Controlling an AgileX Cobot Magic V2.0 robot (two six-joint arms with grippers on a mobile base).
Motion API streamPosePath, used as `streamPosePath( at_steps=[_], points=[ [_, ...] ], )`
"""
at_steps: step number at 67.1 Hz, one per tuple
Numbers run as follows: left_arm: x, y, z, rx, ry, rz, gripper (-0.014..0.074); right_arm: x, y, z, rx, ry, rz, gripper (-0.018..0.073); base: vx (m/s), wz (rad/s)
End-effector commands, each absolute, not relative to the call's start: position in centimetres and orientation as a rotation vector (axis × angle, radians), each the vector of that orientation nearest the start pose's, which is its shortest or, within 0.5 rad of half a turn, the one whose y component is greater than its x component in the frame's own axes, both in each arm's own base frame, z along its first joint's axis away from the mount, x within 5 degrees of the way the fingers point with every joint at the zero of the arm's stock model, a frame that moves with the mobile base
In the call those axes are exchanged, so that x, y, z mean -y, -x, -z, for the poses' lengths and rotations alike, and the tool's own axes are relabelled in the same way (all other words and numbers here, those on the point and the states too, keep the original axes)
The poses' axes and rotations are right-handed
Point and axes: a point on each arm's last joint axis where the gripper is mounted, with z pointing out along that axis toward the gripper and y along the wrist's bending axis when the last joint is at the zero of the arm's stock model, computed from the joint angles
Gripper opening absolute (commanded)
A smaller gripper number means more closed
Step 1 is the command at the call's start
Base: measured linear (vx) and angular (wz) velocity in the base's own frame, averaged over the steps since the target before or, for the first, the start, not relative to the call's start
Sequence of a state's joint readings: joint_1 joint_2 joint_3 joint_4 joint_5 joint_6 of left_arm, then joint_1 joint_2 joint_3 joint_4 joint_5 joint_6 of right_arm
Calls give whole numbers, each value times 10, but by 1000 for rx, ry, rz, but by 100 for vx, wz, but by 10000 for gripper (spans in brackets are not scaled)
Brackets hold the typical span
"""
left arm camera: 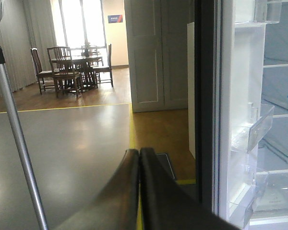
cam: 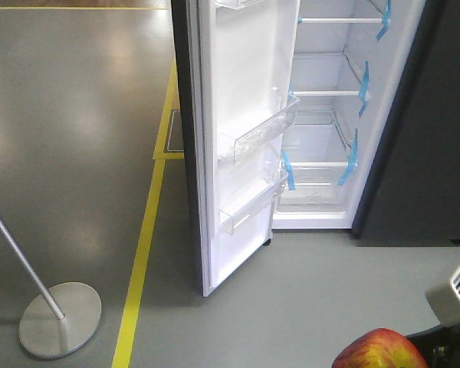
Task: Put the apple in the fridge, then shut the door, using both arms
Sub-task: 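Approach the refrigerator opening until close to the door bins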
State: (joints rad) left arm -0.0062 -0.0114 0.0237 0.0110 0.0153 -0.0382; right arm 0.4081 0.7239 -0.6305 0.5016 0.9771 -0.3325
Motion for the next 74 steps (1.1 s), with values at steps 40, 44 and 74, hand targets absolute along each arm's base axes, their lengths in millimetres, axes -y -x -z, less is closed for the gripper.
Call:
streamPosePath(
  at_steps=[40, 44, 74],
  points=[
    [0, -54, -217, -1409, 24, 43, -6, -82, -95, -305, -2328, 687, -693, 412, 11, 2],
    [0, -54, -217, -1409, 24, 43, -6, -82, -95, -305, -2328, 687, -693, 412, 11, 0],
    [0, -54, -217, -1409, 24, 43, -6, -82, -95, -305, -2328, 687, -693, 412, 12, -1]
  ],
)
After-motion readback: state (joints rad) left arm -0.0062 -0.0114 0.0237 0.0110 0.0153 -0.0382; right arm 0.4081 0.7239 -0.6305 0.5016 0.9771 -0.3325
